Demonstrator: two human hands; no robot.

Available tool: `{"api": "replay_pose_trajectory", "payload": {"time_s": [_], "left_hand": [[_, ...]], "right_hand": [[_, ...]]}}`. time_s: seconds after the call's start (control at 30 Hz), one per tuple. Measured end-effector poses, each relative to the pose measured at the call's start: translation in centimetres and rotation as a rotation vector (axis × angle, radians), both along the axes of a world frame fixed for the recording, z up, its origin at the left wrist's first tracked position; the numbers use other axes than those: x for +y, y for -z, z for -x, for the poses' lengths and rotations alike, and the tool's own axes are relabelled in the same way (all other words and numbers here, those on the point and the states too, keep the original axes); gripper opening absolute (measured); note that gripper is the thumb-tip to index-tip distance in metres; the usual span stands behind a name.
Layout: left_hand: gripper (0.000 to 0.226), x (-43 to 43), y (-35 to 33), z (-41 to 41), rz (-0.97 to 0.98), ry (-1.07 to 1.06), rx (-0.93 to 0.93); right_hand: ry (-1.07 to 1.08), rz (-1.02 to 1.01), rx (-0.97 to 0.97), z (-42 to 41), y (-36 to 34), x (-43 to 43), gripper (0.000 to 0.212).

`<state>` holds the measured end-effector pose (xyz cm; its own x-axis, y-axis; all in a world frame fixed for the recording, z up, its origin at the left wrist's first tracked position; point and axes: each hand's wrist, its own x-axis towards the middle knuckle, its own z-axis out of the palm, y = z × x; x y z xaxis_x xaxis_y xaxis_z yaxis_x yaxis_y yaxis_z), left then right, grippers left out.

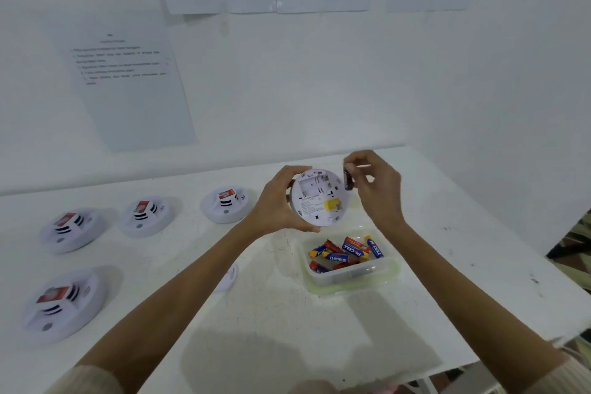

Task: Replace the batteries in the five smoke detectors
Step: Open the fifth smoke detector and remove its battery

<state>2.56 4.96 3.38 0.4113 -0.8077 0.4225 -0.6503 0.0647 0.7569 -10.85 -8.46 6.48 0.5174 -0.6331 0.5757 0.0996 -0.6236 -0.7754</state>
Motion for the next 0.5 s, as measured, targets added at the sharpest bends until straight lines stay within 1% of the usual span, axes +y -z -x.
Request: {"api": "replay_pose_trajectory", "payload": {"time_s": [0.07,0.17,0.23,0.27,0.3,0.33,0.37,0.47,0.5], "left_hand": [[0.092,0.4,0.0,-0.3,0.006,-0.026,0.043],[0.094,0.7,-0.1,-0.5,0.006,-0.058,0.065],[0.097,0.6,-0.2,-0.4,0.005,-0.065,0.068],[0.098,0.4,-0.2,-0.3,0.006,-0.064,0.072],[0.098,0.3,-0.3,-0.1,0.007,-0.062,0.077],[0.097,0.2,-0.3,0.0,0.007,-0.061,0.079],[0.095,0.1,-0.4,0.1,0.007,-0.063,0.079],[0.093,-0.2,-0.1,0.5,0.013,-0.083,0.102],[0.094,-0.3,0.0,0.7,0.019,-0.093,0.115]], "right_hand": [[-0.022,-0.042,0.209,1.2,1.1,-0.8,0.016],[-0.112,-0.034,0.563,2.1,3.9,-0.8,0.019],[-0.157,-0.003,0.705,2.0,4.9,-0.6,0.013],[-0.163,0.001,0.731,1.8,4.8,-0.5,0.008],[-0.159,-0.005,0.731,1.6,4.6,-0.4,0.007],[-0.154,-0.042,0.698,1.5,4.4,-0.3,0.011],[-0.152,-0.126,0.636,1.5,4.0,-0.2,0.016],[-0.226,-0.505,0.365,1.8,2.4,0.4,0.029],[-0.268,-0.587,0.293,1.9,2.0,0.7,0.032]]}}
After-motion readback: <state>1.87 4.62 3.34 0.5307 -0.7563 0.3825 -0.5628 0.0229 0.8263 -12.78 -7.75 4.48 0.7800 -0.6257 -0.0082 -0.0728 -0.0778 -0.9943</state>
